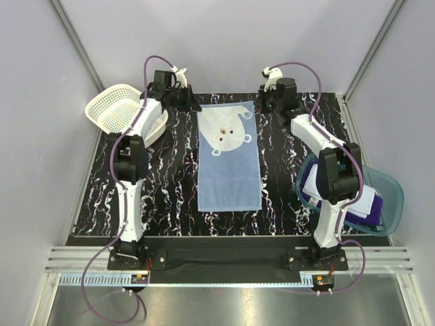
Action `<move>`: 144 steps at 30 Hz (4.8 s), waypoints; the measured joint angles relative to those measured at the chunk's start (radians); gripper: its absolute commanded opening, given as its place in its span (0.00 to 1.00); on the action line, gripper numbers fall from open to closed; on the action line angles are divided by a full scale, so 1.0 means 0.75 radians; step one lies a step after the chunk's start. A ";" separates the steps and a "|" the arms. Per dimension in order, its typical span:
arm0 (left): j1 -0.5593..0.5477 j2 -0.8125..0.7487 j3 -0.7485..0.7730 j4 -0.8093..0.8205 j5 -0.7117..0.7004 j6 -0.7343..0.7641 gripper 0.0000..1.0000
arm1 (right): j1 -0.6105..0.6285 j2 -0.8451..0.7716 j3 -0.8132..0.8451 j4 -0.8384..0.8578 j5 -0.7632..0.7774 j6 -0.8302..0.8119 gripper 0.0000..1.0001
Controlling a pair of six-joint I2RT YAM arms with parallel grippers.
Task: Fold and stack the towels
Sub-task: Flatten out the crumpled towel, then fold the towel
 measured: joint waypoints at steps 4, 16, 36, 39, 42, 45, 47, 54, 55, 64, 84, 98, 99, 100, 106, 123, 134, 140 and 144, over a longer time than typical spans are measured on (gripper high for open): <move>0.005 -0.001 -0.010 0.019 0.012 0.051 0.00 | -0.001 -0.002 -0.053 0.047 -0.041 -0.063 0.00; -0.043 -0.234 -0.320 -0.041 -0.005 0.257 0.04 | 0.000 -0.226 -0.314 -0.012 -0.120 -0.161 0.00; -0.264 -0.920 -1.071 -0.058 -0.269 0.318 0.13 | 0.120 -0.754 -0.833 -0.306 -0.107 0.062 0.00; -0.279 -1.012 -1.210 -0.044 -0.290 0.297 0.16 | 0.145 -0.778 -0.874 -0.374 -0.102 0.116 0.00; -0.297 -1.072 -1.340 -0.046 -0.300 0.262 0.26 | 0.161 -0.804 -0.925 -0.437 -0.082 0.172 0.04; -0.318 -1.108 -1.415 -0.093 -0.318 0.224 0.27 | 0.170 -0.861 -0.983 -0.524 -0.081 0.240 0.20; -0.328 -1.133 -1.445 -0.125 -0.322 0.206 0.36 | 0.171 -0.893 -1.004 -0.585 -0.085 0.284 0.29; -0.339 -1.255 -1.518 -0.206 -0.394 0.059 0.43 | 0.178 -0.999 -1.043 -0.708 -0.107 0.463 0.56; -0.339 -1.257 -1.518 -0.196 -0.403 0.026 0.43 | 0.178 -1.004 -1.043 -0.702 -0.107 0.502 0.53; -0.365 -1.190 -1.660 0.068 -0.370 -0.301 0.40 | 0.180 -0.752 -0.992 -0.653 -0.071 0.721 0.48; -0.541 -1.010 -1.746 0.253 -0.502 -0.592 0.38 | 0.180 -0.717 -1.055 -0.568 -0.042 0.861 0.49; -0.588 -0.987 -1.753 0.260 -0.620 -0.664 0.39 | 0.180 -0.751 -1.153 -0.533 -0.041 0.880 0.51; -0.592 -0.989 -1.753 0.261 -0.624 -0.669 0.40 | 0.180 -0.755 -1.155 -0.522 -0.041 0.881 0.51; -0.595 -0.990 -1.753 0.261 -0.629 -0.672 0.40 | 0.180 -0.757 -1.157 -0.513 -0.041 0.881 0.50; -0.599 -0.991 -1.753 0.261 -0.641 -0.684 0.35 | 0.180 -0.760 -1.159 -0.477 -0.040 0.879 0.47; -0.634 -0.991 -1.721 0.186 -0.753 -0.689 0.37 | 0.180 -0.760 -1.177 -0.420 -0.043 0.880 0.45; -0.644 -0.967 -1.695 0.149 -0.781 -0.682 0.06 | 0.180 -0.760 -1.202 -0.392 -0.046 0.885 0.43; -0.648 -0.956 -1.668 0.117 -0.781 -0.676 0.00 | 0.180 -0.760 -1.212 -0.377 -0.047 0.899 0.13; -0.648 -0.956 -1.635 0.066 -0.781 -0.674 0.00 | 0.180 -0.770 -1.211 -0.379 -0.047 0.906 0.01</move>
